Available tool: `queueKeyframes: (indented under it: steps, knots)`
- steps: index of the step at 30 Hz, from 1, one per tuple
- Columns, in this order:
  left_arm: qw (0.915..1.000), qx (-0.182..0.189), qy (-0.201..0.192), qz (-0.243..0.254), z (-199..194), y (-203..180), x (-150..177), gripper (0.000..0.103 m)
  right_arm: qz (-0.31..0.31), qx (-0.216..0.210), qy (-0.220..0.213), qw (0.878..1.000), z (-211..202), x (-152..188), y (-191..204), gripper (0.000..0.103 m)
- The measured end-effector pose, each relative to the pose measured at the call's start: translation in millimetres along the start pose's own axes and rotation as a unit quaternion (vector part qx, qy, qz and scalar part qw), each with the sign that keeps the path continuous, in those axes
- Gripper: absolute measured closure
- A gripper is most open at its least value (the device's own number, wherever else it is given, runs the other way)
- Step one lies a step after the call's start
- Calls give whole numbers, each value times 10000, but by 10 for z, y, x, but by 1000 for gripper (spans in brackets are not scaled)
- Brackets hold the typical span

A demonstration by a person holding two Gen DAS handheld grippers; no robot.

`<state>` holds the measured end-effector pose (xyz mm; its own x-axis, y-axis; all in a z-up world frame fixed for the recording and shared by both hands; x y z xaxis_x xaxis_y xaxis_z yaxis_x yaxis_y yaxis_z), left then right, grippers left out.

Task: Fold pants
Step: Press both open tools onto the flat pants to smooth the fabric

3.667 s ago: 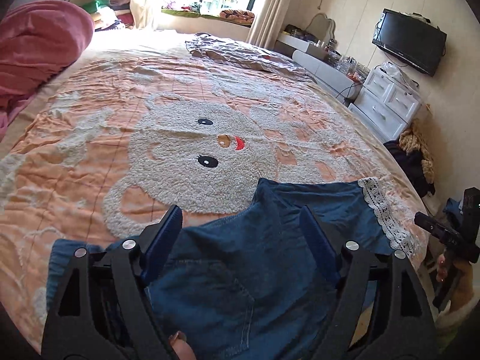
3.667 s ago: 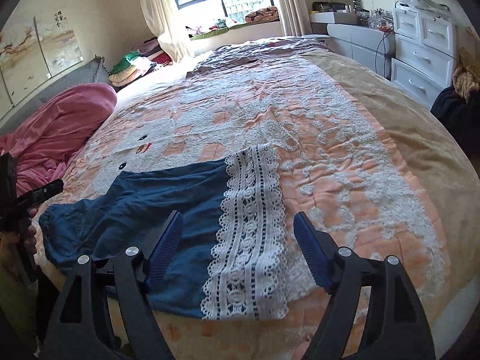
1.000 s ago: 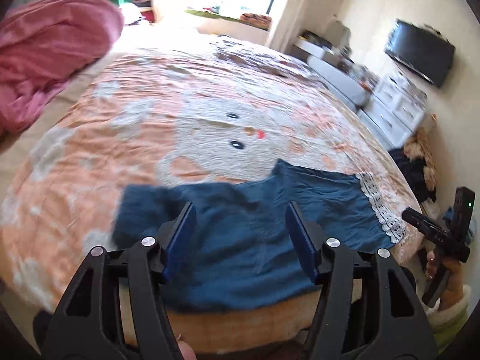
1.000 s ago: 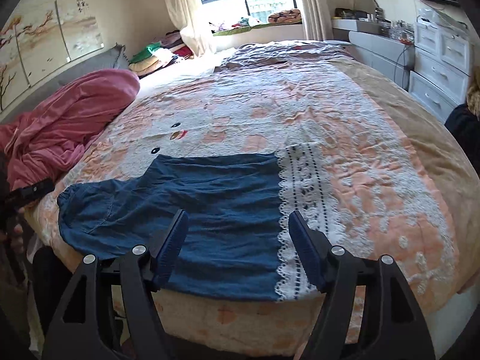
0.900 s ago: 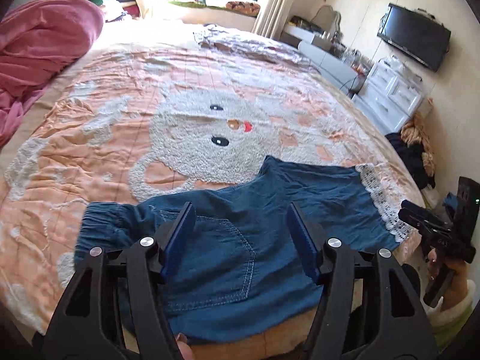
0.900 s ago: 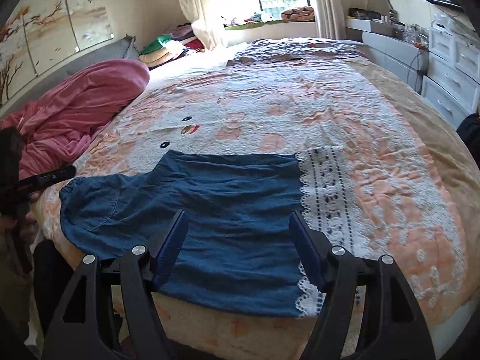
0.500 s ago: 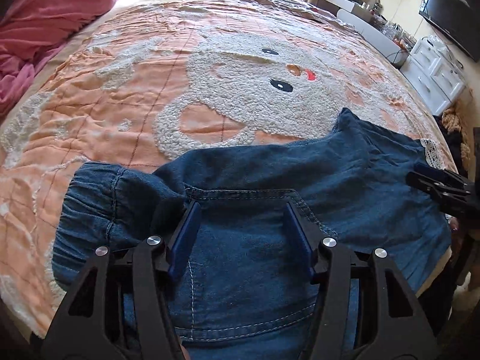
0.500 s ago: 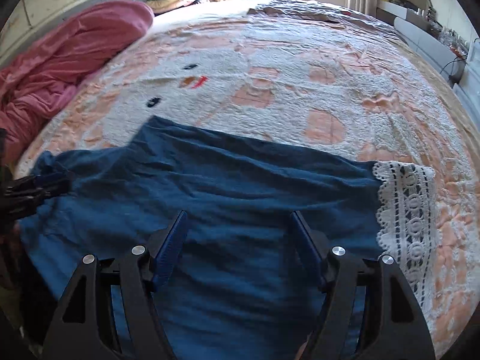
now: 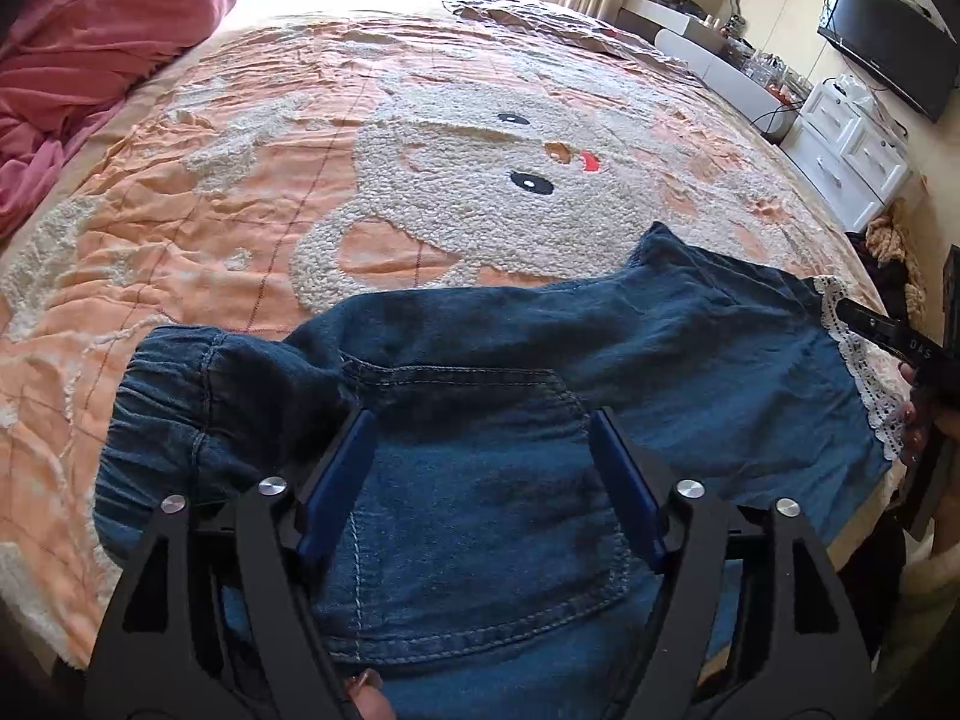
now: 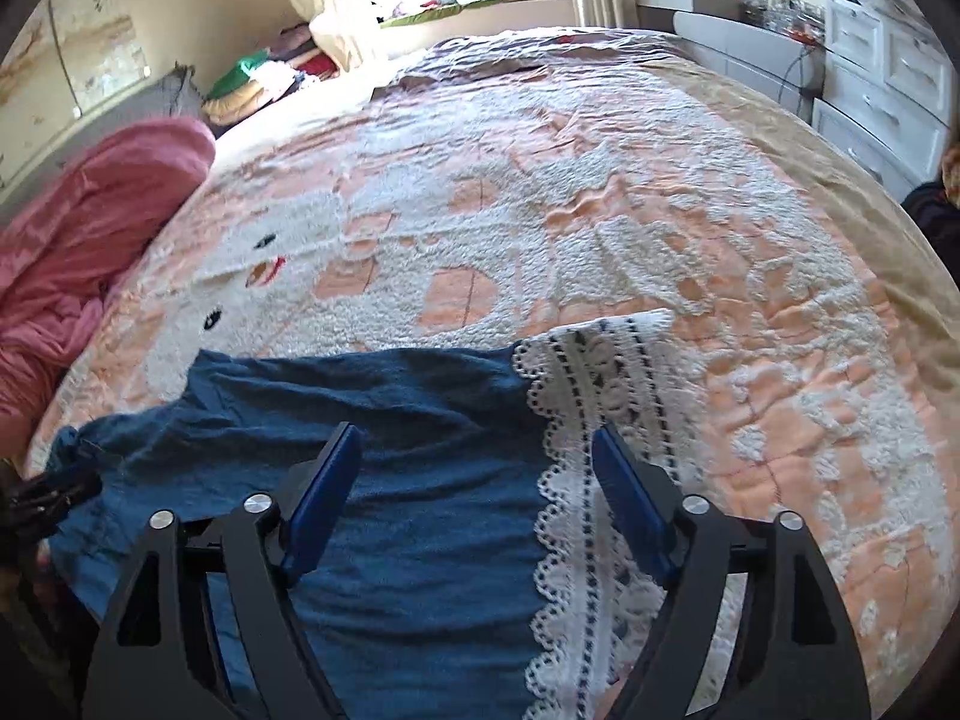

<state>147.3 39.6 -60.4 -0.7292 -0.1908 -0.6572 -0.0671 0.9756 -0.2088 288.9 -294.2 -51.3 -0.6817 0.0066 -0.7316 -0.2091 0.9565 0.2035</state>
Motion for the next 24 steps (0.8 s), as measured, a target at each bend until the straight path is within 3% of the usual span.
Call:
queueKeyframes:
  steps: [2,10,24]
  knots:
    - [9999,28,-89,86,-92,-104,-40,20,153,-16,-143,9998,-223,4,-93,19]
    - [9975,258,-482,450,-441,-543,-202,11,158,339,-666,9971,-885,122,-255,12]
    - [9890,706,-730,1073,-687,-1330,-350,10,297,474,-1177,9915,-1563,261,-289,5]
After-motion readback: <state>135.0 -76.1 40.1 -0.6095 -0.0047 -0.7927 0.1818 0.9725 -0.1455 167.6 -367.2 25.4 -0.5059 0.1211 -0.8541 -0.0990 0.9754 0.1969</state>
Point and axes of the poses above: each gripper's, at about its wrist camera, not at the fingertips, and z roughly the way its jaws point, y to its left, x to its underside, the point moved 4 cm from there along z, roughly the way its jaws point, and after that the axes turned 8 degrees about -y, right-handed, at the moved point
